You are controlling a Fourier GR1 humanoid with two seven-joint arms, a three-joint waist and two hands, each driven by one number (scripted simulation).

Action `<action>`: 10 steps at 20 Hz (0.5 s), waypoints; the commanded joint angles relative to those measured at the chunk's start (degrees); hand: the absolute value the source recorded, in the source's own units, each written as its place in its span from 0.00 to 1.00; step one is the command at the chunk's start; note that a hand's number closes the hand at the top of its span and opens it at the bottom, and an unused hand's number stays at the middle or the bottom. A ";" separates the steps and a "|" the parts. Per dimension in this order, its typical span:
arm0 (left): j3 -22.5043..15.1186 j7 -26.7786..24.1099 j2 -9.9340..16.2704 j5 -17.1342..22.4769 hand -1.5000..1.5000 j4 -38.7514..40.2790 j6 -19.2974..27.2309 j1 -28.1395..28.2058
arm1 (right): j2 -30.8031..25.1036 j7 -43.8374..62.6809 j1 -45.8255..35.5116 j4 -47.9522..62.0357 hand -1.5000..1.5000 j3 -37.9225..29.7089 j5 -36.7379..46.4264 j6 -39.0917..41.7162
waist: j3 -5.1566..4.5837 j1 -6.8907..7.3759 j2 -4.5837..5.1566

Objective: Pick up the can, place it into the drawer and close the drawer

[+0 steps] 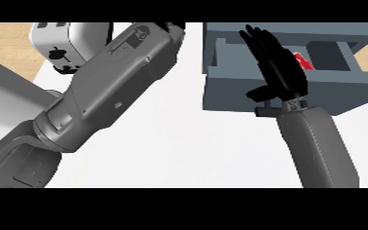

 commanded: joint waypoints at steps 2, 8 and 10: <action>-1.28 3.04 2.06 -2.03 0.00 -8.90 4.40 4.66 | -0.11 -1.43 -3.92 13.32 0.00 -1.23 3.64 -7.32 | 0.01 0.21 -0.33; -0.24 5.31 6.41 -3.18 0.00 -12.97 2.63 6.51 | -0.03 -1.76 -11.19 29.96 0.00 -3.56 8.06 -18.50 | 0.05 0.61 0.19; 0.01 7.21 9.98 -3.79 0.00 -13.46 0.66 7.11 | 1.77 0.14 -12.78 32.60 0.00 -3.71 9.12 -21.07 | 0.04 0.21 0.18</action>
